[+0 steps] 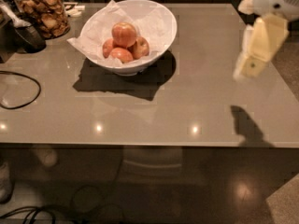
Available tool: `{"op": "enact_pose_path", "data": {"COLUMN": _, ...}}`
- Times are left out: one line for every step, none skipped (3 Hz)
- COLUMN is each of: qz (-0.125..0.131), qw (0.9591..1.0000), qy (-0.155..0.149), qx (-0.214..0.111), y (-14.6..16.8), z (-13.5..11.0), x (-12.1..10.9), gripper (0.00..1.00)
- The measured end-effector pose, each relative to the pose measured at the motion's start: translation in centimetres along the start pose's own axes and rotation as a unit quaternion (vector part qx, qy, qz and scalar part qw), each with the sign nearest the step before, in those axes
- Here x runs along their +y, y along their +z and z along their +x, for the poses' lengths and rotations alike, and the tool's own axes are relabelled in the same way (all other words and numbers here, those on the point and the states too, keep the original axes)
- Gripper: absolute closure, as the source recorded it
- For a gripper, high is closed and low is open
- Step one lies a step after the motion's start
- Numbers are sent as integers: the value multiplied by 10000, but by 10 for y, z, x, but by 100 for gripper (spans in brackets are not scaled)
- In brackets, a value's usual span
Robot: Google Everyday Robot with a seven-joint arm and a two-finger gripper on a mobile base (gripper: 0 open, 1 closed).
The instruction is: Pick apple from white bowl
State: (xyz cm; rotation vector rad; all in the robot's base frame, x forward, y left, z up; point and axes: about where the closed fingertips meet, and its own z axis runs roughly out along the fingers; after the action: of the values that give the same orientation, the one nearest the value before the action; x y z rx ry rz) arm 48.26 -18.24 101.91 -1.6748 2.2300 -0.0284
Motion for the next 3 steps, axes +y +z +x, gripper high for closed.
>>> {"op": "enact_pose_path", "data": {"qz": 152, "qw": 9997, "qy": -81, "qx": -148, "y": -5, "z": -46, "x": -38, "gripper": 0}}
{"op": "enact_pose_path", "data": {"qz": 370, "qw": 9984, "qy": -185, "qx": -386, "y": -14, "z": -67, "x": -49, "gripper": 0}}
{"op": "enact_pose_path", "data": {"qz": 439, "qw": 9982, "qy": -76, "qx": -401, "y": -5, "z": -75, "x": -57, "gripper": 0}}
